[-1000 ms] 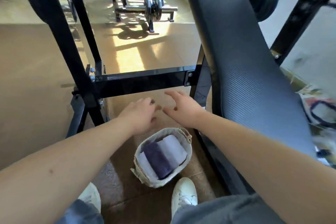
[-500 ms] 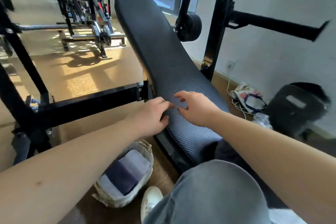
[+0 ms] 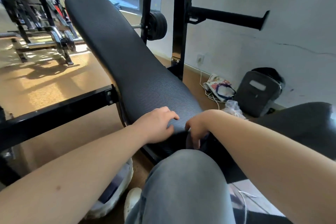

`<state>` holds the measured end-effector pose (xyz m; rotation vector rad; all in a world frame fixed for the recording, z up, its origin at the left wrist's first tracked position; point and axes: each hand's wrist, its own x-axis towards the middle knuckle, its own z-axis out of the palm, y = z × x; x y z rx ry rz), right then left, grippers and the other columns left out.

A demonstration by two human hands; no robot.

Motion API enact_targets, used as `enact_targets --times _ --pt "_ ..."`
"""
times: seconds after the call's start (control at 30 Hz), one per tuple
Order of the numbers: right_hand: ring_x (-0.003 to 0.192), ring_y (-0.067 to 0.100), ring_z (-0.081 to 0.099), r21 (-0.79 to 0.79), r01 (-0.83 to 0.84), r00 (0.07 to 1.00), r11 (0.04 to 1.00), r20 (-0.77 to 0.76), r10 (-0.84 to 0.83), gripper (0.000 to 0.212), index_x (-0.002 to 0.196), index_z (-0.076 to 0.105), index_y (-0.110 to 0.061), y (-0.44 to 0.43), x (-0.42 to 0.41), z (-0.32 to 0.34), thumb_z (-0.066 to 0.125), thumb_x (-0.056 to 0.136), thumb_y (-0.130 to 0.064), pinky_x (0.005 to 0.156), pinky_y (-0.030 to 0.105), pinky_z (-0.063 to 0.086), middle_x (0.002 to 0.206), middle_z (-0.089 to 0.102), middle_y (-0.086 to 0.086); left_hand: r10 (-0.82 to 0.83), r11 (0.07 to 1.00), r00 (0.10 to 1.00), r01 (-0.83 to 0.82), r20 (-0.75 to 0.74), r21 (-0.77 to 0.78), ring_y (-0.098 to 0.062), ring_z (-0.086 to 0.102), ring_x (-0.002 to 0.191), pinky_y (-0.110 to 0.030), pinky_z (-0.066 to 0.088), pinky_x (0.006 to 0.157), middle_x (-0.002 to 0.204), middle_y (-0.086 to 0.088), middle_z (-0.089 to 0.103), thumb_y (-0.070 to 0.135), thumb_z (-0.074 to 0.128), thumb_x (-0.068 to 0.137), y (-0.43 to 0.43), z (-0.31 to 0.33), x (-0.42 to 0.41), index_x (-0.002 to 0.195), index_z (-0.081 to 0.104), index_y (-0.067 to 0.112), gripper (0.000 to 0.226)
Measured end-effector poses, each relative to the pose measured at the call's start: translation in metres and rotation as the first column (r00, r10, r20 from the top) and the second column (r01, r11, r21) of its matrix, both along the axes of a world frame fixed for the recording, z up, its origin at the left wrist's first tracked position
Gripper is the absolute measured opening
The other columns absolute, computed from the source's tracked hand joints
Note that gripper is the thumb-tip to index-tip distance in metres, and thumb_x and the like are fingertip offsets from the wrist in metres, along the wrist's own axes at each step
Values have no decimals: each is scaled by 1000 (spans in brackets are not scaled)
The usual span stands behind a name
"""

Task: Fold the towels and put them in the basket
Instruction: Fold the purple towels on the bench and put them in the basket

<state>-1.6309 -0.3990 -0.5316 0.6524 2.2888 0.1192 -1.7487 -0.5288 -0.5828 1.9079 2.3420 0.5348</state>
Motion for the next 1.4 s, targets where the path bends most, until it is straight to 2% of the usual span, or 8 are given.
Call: enact_targets --times 0.13,0.23,0.43,0.73,0.83,0.9,1.07,1.4 --pt "77 24 64 120 -30 985 992 -166 50 8 90 70 -17 4 3 -3 67 86 -11 72 31 54 96 67 7 25 1000 998 -25 53 2 -21 55 121 -38 47 100 131 2 54 31 56 94 -3 -6 4 137 56 33 43" --pt "99 24 66 52 -20 907 998 -420 40 26 111 74 -20 8 -3 2 59 91 -13 77 28 50 111 71 3 40 999 996 -39 78 -8 -19 55 120 -34 46 100 129 2 54 31 57 93 -9 -10 4 138 56 30 45" --pt "88 13 62 -142 -18 607 990 -788 -102 16 93 74 -27 5 -18 9 61 89 -17 75 25 48 90 67 -11 54 998 993 -50 107 -34 -19 58 111 -31 47 90 123 1 55 31 56 94 -20 -14 -2 139 55 29 46" --pt "83 1 57 -323 -57 352 945 -892 -284 7 94 74 -34 0 -37 3 68 92 -31 66 15 39 90 66 -18 102 992 945 -118 310 34 -10 60 92 -41 56 83 100 8 64 37 59 84 -21 -10 1 101 55 29 19" --pt "86 2 60 -391 -58 297 919 -885 -358 7 94 75 -33 -3 -39 6 70 91 -30 70 17 45 89 67 -19 110 990 934 -135 340 49 -10 64 94 -39 58 83 103 8 66 33 63 78 -24 -8 -3 112 57 26 35" --pt "88 7 65 -458 -63 312 887 -853 -419 14 100 75 -31 -4 -38 12 72 89 -24 78 25 53 92 70 -14 154 977 930 -193 333 86 -16 66 103 -37 57 87 112 2 70 24 63 78 -24 -10 -9 128 57 23 50" --pt "96 19 65 -168 -95 751 981 -659 -40 51 127 63 -31 -6 -25 22 57 83 -6 84 38 58 106 70 -4 230 939 902 -304 366 159 -11 68 95 -4 43 68 104 4 74 9 57 85 -19 -12 -23 119 70 25 39" --pt "88 21 63 -143 16 662 990 -740 -118 37 102 70 -21 -2 -24 22 47 83 0 68 31 54 96 68 0 359 829 738 -534 572 168 -2 53 81 -13 33 62 93 18 61 26 42 98 -6 3 -34 95 60 40 23"
